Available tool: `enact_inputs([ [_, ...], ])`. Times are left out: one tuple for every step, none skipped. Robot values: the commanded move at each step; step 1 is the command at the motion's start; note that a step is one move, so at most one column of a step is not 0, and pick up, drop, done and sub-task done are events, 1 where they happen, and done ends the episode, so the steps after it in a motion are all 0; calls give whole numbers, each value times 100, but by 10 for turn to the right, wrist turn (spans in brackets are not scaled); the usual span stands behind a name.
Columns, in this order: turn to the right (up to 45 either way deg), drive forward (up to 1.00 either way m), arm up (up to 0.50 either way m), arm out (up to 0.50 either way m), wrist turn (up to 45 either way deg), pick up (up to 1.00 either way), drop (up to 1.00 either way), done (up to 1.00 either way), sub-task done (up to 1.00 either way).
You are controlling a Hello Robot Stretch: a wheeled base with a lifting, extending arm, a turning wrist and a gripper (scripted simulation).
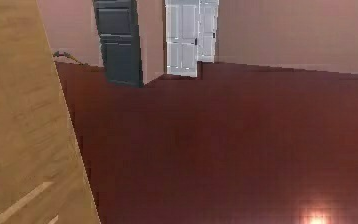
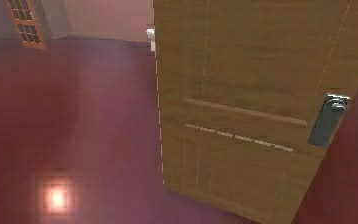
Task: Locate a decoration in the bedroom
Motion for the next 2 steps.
enact_inputs([
  [0, 100, 0, 0, 0, 0, 0, 0, 0],
  [0, 25, 0, 0, 0, 0, 0, 0, 0],
])
